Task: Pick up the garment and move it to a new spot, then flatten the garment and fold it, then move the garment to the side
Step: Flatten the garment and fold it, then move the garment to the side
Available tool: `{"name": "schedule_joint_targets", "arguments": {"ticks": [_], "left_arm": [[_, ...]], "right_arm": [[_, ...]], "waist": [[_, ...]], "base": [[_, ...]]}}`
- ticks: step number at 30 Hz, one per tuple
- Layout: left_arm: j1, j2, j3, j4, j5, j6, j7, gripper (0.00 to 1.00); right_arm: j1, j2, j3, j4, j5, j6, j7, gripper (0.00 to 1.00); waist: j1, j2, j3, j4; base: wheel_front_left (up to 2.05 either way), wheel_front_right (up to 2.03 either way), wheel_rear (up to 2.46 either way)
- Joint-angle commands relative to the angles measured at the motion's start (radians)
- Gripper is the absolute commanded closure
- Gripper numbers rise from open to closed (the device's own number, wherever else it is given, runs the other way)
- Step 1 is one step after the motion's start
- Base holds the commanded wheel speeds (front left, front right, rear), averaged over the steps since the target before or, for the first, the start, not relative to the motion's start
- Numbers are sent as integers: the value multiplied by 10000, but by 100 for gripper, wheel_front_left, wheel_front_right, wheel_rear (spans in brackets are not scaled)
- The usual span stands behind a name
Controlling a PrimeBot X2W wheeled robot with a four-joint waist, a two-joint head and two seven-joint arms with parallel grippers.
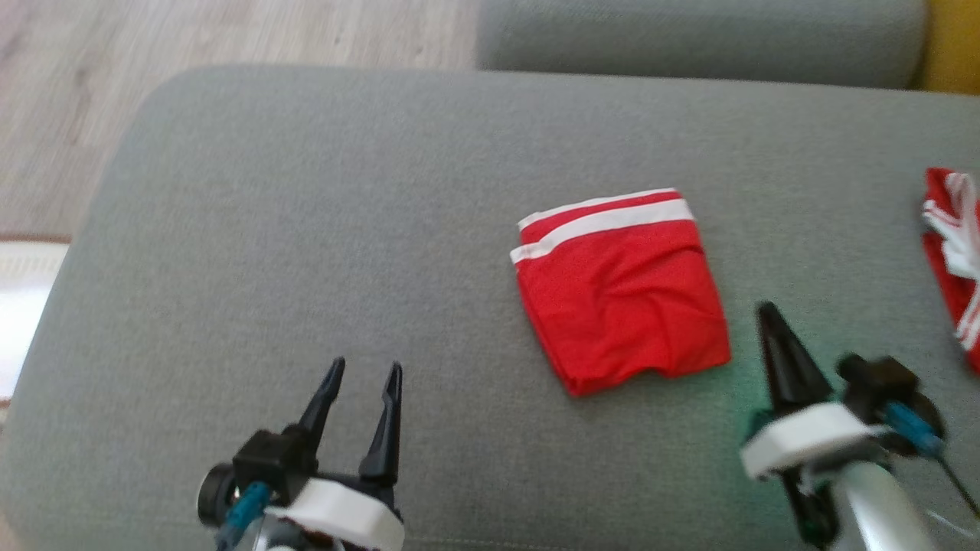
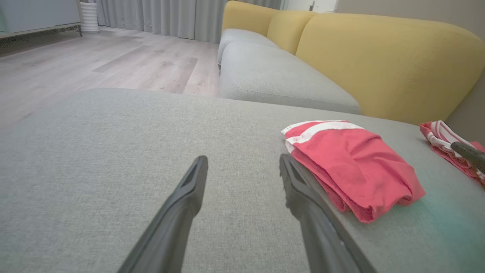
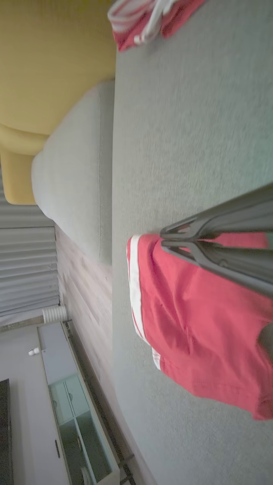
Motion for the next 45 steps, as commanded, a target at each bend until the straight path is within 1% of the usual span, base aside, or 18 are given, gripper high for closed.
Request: {"name": "schedule_joint_targets", "arguments": {"ticks": [1,3,4,5,6,11,19,26,35,38,39,41,42,43,45], "left_arm": [[-152,-39,421,-248,102,-60,-122,0],[7,-36,580,-118,233,-182,-122,0],[89,-23,658,-55,297,-245,-122,0],[169,-17,740,-5,343,-309,-122,0],[239,-15,823,30,384,-370,-122,0],[474,-18,1262,157,547,-516,-122,0],[750,-32,1878,184,560,-441,-122,0],[845,-37,2133,187,607,-503,-122,0],[849,-38,2107,182,576,-495,-122,0],[816,-38,2059,139,565,-483,-122,0],[781,-38,2030,121,559,-478,-122,0],[683,-38,1939,87,544,-484,-122,0],[564,-39,1812,49,522,-508,-122,0],[491,-39,1738,15,498,-510,-122,0],[259,-39,1536,-41,429,-503,-122,0]], "right_arm": [[-45,-172,102,-412,37,-7,-145,100],[337,-283,-168,-770,278,-7,-188,73],[536,-332,-300,-930,357,-7,-200,57],[733,-358,-438,-1085,426,-7,-208,22],[915,-374,-590,-1248,497,-7,-214,0],[1773,-257,-1122,-1972,622,-7,-220,0],[2538,-263,-1052,-2271,485,-7,-222,0],[2595,-237,-734,-2257,407,-7,-223,0],[2599,-190,-679,-2213,392,-7,-223,0],[2437,-147,-593,-2245,603,-7,-188,0],[2288,-180,-594,-2328,678,-7,-48,0],[1869,-338,-487,-2538,840,-7,584,0],[1289,-499,-355,-2790,1201,-7,1469,0],[961,-540,-342,-2862,1466,-7,2017,0],[206,-841,-182,-2891,1674,-7,3245,0]], "waist": [[0,0,-263,-218],[0,0,-478,-321],[0,0,-586,-359],[0,0,-689,-393],[0,0,-752,-421],[0,0,-1007,-542],[0,0,-1223,-614],[0,0,-1239,-455],[0,0,-1238,-310],[0,0,-1146,-264],[0,0,-1090,-246],[0,0,-955,-191],[0,0,-760,-108],[0,0,-583,-58],[0,0,-199,108]], "base": [[0,0,0],[0,0,0],[0,0,0],[0,0,0],[0,0,0],[0,0,0],[0,0,0],[0,0,0],[0,0,0],[0,0,0],[0,0,0],[0,0,0],[0,0,0],[0,0,0],[0,0,0]]}}
